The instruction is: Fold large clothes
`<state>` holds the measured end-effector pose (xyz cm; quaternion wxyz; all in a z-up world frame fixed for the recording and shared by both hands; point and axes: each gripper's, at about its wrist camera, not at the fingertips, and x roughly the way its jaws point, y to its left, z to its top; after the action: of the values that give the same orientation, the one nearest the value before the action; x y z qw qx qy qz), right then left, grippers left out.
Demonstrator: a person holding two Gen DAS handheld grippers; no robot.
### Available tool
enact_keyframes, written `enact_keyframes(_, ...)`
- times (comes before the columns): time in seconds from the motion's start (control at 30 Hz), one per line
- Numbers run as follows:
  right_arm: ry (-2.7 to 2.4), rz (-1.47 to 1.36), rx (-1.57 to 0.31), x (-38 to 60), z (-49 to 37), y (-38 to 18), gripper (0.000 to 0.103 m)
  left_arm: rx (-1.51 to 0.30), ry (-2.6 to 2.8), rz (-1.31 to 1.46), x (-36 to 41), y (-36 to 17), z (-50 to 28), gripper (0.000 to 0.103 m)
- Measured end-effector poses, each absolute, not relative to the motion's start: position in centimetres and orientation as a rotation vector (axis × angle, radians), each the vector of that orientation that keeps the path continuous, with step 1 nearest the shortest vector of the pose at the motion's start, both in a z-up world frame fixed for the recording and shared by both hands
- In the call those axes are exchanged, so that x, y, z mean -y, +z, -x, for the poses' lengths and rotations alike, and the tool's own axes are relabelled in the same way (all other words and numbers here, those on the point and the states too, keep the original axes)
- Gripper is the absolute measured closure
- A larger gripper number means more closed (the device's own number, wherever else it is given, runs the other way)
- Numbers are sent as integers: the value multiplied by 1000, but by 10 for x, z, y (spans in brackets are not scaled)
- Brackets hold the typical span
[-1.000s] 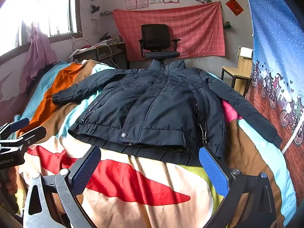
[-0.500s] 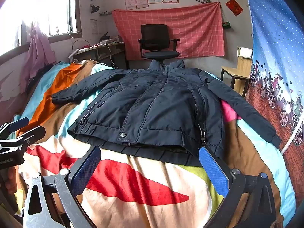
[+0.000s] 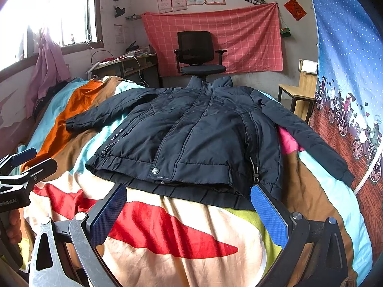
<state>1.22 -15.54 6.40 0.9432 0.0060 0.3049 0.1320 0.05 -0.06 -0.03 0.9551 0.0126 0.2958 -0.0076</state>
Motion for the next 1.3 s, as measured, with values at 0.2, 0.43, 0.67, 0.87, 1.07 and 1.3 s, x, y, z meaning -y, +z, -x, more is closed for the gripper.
enact_keyframes(0.2, 269, -13, -620, 158, -13, 64, 0, -599, -12, -28, 0, 0, 0, 2)
enact_keyframes(0.43, 271, -13, -620, 158, -13, 64, 0, -599, -12, -29, 1, 0, 0, 2)
enact_keyframes(0.67, 270, -14, -620, 158, -13, 64, 0, -598, -13, -27, 0, 0, 0, 2)
enact_keyframes(0.87, 270, -14, -619, 159, -13, 64, 0, -598, -13, -28, 1, 0, 0, 2)
enact_keyframes(1.07, 269, -16, -620, 158, -13, 64, 0, -597, -13, -28, 0, 0, 0, 2)
enact_keyframes(1.3, 270, -15, -620, 158, -13, 64, 0, -596, -13, -28, 0, 0, 0, 2)
